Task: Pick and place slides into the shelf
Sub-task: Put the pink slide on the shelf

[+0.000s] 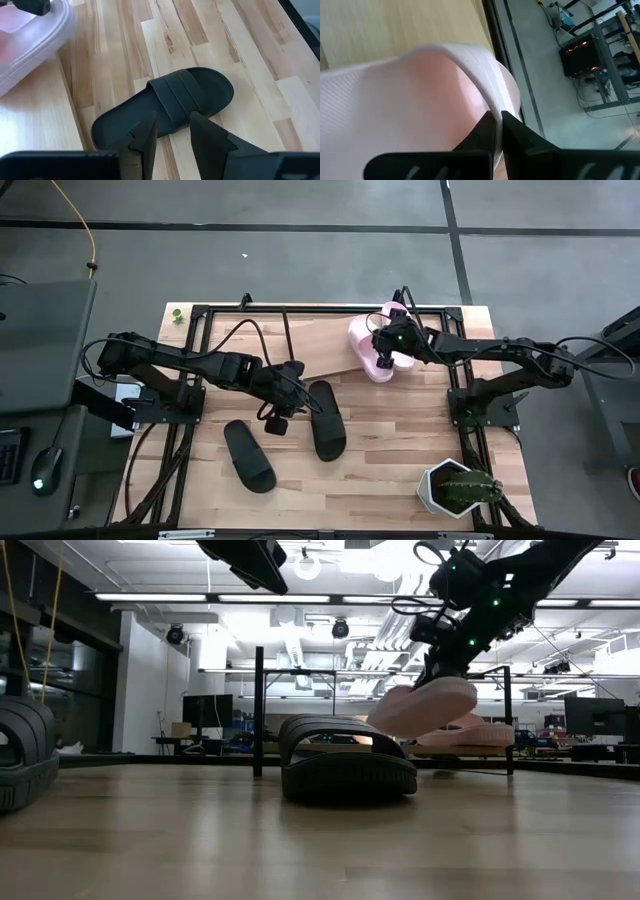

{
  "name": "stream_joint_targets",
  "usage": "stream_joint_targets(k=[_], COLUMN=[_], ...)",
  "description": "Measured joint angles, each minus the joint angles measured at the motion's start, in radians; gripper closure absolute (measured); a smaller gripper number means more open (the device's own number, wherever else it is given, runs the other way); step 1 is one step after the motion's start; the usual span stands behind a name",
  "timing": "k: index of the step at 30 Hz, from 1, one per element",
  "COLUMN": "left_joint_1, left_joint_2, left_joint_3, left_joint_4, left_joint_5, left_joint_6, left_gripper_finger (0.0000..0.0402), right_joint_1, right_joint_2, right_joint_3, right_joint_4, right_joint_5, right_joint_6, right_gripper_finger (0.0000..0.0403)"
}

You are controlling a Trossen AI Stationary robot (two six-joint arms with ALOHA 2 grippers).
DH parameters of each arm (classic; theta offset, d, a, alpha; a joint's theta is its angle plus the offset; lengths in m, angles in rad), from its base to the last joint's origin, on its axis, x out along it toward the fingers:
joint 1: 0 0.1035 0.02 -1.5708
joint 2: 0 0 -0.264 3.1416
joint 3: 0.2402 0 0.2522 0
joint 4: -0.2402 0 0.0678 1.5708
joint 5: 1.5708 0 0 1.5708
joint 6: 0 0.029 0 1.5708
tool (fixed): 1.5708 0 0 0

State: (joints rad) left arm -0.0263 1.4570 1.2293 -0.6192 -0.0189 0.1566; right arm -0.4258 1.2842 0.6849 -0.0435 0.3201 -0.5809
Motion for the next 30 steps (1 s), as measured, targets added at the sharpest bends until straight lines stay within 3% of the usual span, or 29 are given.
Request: stream_joint_targets(k=[14, 30], left_joint_1=[0.0, 0.0], left_joint_2=[0.0, 0.0], left_joint_3=[0.0, 0.0], left_joint_4=[0.011, 0.017], left_joint_5=[0.0, 0.0], left_joint_6=[0.0, 0.004], left_gripper_finger=[0.03, 0.03], right_joint_1=[-0.086, -0.101], right_joint_2=[0.006, 0.126], right_joint_3=[0.0, 0.003], right_joint_4=[0.041, 0.065], right_joint_5=[-0.066, -0.059], right_joint_6=[-0.026, -0.052], right_gripper_finger=[0.0403, 0.0403])
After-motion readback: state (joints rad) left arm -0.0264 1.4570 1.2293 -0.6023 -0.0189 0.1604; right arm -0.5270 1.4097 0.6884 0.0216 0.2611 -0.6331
